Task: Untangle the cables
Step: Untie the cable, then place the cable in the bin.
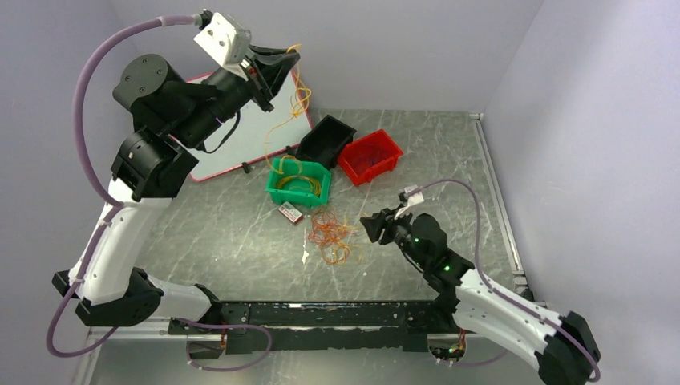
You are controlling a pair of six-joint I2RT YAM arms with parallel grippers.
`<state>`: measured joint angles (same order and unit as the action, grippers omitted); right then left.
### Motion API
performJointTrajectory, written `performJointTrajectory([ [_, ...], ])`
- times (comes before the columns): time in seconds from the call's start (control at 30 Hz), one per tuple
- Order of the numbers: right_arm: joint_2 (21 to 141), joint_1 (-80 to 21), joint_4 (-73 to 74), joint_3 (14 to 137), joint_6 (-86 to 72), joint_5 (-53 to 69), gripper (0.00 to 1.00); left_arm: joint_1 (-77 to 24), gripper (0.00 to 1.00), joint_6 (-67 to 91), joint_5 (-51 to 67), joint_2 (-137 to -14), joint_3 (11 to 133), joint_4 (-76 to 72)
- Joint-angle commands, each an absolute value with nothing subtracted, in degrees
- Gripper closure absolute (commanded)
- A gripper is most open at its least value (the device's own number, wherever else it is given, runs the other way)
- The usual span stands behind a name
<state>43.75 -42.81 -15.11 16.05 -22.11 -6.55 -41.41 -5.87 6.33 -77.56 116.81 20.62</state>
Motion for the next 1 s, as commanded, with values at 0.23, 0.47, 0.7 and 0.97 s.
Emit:
performJointTrajectory([
  [0.23,34.4,-42.6,-0.9,26.8,-8.2,-1.1,0.47,-41.6,0.93,-2.7,17.4,-75.8,112.3,23.6],
  [0.47,53.6,-42.7,26.9,45.9,-8.2,4.5,0.47,-41.6,0.93,-1.8,17.3,-74.8,109.9,22.5],
  [0.7,46.6,-43.4,17.9,43.2,-15.2,-3.2,0.47,-41.6,0.93,-1.7,17.3,-74.5,109.5,22.7],
  [0.97,33.0,-43.4,-15.2,31.3,-8.0,-0.6,0.45,-41.6,0.93,-2.5,22.2,-74.6,109.3,25.2],
])
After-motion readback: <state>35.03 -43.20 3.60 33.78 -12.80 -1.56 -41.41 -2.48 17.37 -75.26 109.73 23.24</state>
